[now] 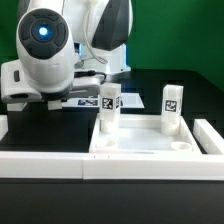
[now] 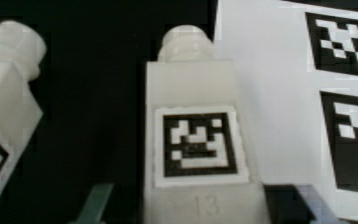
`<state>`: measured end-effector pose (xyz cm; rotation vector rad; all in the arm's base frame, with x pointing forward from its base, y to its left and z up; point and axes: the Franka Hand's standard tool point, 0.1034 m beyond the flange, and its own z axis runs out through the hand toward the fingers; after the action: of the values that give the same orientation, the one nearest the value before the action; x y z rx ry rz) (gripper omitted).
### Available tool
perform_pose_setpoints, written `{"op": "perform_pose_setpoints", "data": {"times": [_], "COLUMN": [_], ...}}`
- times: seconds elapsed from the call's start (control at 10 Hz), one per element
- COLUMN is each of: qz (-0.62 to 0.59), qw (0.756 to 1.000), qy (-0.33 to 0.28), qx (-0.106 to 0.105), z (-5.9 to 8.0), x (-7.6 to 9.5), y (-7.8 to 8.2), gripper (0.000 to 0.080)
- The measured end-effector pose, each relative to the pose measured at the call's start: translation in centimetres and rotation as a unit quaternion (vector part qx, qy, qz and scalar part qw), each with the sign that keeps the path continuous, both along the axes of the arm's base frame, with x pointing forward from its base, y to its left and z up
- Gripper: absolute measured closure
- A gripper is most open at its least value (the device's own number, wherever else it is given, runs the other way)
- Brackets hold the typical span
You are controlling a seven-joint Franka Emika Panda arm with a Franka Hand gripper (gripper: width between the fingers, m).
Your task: Assemble square table
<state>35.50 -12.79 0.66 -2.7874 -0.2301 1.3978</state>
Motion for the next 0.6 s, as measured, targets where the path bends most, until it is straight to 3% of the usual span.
{"op": "perform_pose_setpoints", "data": {"times": [0.6], "qz": [0.002], "qw": [1.000], "qy": [-0.002], "qx": [0.001], "z": [0.15], "x": [0.21], "y": [0.10], "gripper": [0.0506]}}
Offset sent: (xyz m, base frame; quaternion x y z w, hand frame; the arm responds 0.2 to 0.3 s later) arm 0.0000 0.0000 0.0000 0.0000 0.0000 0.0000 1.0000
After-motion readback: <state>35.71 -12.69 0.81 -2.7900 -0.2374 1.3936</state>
